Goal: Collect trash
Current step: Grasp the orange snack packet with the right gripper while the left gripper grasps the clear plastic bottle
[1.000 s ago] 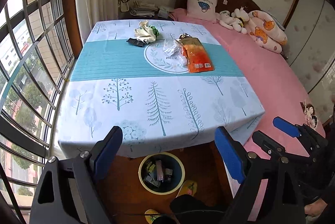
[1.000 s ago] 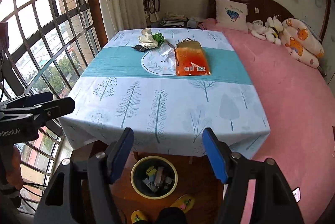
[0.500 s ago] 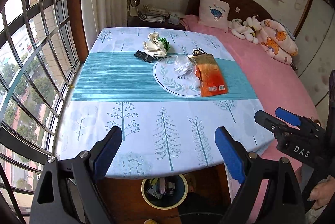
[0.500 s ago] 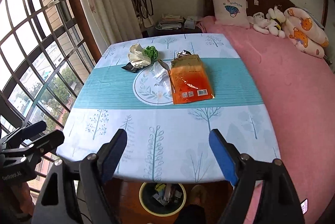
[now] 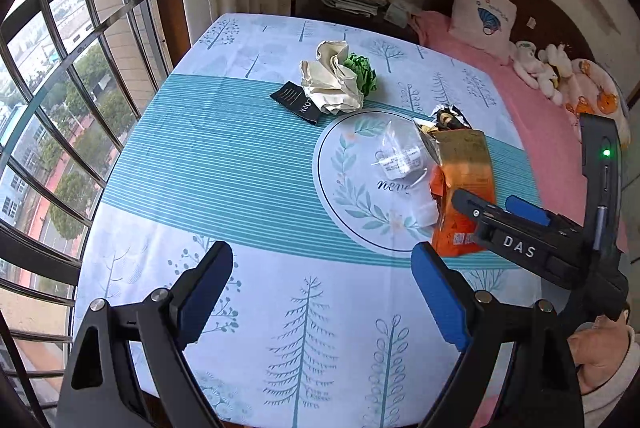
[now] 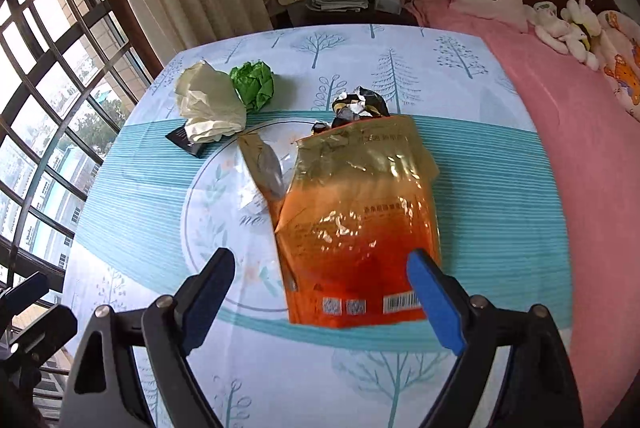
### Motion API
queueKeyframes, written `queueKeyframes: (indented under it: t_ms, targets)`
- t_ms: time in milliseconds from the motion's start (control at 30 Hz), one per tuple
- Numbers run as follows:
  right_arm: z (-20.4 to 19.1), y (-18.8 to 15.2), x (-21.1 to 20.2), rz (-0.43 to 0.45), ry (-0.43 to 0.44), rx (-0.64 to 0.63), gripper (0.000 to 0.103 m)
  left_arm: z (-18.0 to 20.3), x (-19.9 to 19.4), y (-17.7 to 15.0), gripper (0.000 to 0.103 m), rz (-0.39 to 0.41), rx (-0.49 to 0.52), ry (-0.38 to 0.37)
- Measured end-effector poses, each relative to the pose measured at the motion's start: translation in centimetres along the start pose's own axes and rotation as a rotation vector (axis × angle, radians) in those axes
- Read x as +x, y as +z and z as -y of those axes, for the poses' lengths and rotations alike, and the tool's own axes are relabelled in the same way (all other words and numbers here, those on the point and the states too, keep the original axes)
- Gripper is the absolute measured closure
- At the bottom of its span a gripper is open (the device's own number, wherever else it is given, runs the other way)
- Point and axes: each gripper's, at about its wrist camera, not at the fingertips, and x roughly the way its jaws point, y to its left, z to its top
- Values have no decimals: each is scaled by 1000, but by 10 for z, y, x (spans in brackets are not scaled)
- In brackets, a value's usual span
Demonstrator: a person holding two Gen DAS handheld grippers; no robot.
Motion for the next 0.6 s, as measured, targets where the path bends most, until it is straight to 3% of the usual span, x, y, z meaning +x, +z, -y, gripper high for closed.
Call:
queueKeyframes:
  t_ms: [267,433,600]
  targets:
    - [22,17,50,-82,-27,-47,15,15,41,13,13,-56,-64,38]
    - [45,20,55,-123,65,12,18,23,56,25,13,-74,-80,31]
    - [58,26,38,-127,169,47,49,35,66,40,13,-81,-71,19]
